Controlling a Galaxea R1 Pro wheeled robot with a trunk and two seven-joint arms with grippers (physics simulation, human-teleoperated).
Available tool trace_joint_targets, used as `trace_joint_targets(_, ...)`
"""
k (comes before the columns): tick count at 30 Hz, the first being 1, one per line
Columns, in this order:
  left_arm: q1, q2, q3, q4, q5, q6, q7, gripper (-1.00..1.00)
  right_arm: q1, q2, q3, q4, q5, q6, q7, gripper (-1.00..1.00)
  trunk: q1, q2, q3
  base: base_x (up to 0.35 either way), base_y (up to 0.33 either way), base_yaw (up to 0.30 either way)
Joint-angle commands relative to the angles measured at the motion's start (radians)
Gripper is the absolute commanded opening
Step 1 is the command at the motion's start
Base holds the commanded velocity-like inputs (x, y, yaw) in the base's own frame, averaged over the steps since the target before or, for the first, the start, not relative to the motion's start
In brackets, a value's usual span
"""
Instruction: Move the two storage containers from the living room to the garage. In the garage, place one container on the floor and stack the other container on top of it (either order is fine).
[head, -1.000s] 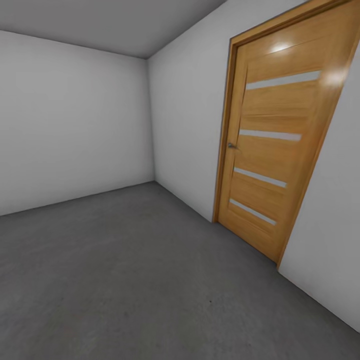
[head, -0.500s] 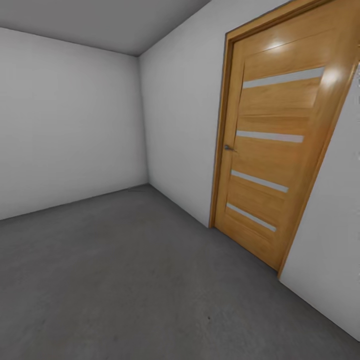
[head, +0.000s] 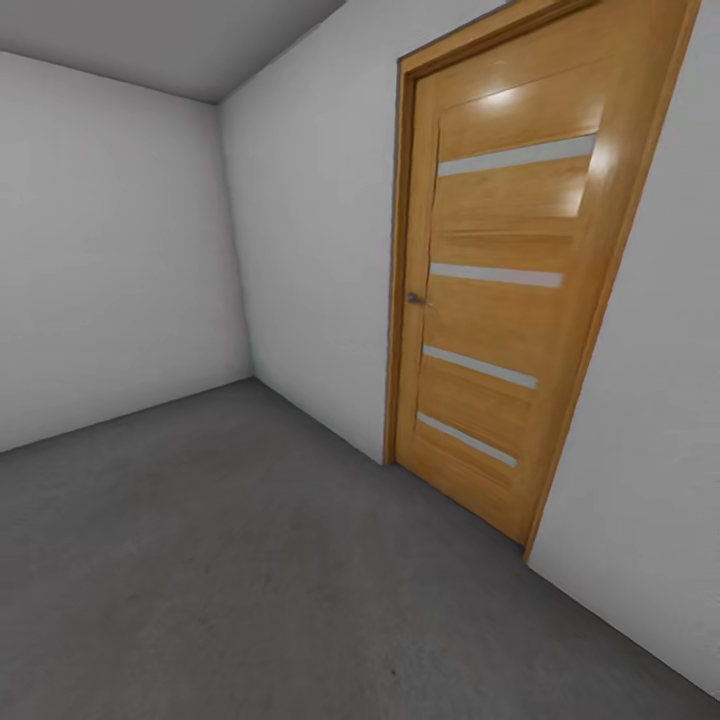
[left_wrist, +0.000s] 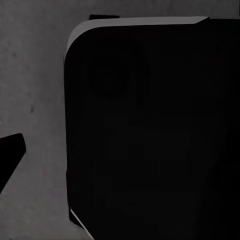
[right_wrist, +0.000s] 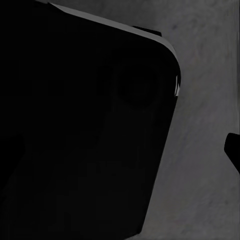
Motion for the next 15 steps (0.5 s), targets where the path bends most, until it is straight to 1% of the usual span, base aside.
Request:
trace_joint_targets(1, 0.000, 0.000, 0.001, 0.000, 0.003, -0.003, 0.001, 1.00, 0.000, 0.000, 0.010, 0.000, 0.003, -0.002, -0.001, 1.00, 0.001, 0.000, -0.001, 0.324, 0.000, -0.166)
trace_joint_targets(5, 0.000, 0.000, 0.001, 0.000, 0.003, -0.002, 0.001, 1.00, 0.000, 0.000, 0.019, 0.000, 0.013, -0.001, 0.000, 1.00, 0.001, 0.000, -0.001, 0.324, 0.000, -0.063)
trace_joint_targets(15, 0.000, 0.000, 0.001, 0.000, 0.002, -0.002, 0.001, 1.00, 0.000, -0.002, 0.023, 0.000, 0.018, -0.001, 0.001, 1.00, 0.001, 0.000, -0.001, 0.324, 0.000, -0.008)
